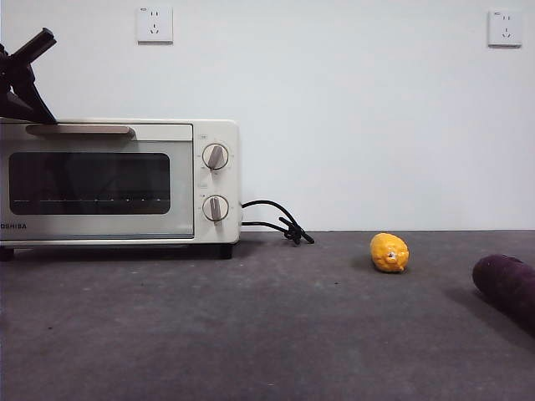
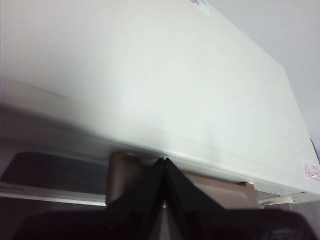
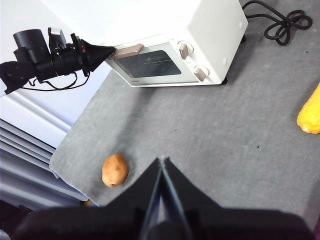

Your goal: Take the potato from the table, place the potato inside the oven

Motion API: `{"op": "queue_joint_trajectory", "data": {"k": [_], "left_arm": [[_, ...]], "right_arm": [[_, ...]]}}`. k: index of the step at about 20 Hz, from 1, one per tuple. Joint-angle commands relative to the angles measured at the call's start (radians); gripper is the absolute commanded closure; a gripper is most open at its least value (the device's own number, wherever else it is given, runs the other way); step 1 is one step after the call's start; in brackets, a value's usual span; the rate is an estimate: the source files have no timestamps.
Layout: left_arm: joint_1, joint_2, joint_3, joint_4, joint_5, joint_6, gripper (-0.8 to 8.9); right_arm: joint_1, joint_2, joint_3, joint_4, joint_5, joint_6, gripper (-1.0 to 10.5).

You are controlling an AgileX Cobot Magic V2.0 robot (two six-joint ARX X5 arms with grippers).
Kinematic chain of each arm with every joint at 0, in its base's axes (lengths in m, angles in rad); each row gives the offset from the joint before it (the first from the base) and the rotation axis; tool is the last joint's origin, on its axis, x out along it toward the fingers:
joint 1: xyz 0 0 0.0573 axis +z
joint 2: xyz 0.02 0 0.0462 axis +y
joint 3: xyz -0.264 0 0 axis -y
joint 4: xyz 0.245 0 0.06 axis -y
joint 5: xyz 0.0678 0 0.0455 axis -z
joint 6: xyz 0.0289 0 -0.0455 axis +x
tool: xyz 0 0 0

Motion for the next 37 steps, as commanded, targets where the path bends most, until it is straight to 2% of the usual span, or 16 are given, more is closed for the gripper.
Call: {"op": "queue_joint_trajectory", "data": {"k": [1, 22, 30, 37], "left_arm": [[-0.007, 0.031, -0.024, -0.08, -0.011, 0.061, 8.19], [-0.021, 0.031, -0.024, -0.304, -0.043, 0.261, 8.19], [-0.076, 0.031, -0.024, -0.39, -0.185, 0.376, 8.19], [-0.127, 0.031, -0.024, -0.402, -0.222, 0.392, 8.19]], "right_arm": [[0.001, 0.0, 0.005, 0.005, 0.0, -0.011, 9.5], [0.001, -0.003, 0.005, -0.026, 0.012, -0.012, 9.5], [0.001, -0.01, 0.005, -0.026, 0.004, -0.011, 9.5], [0.001, -0.01, 0.005, -0.04, 0.004, -0.012, 9.5]]}}
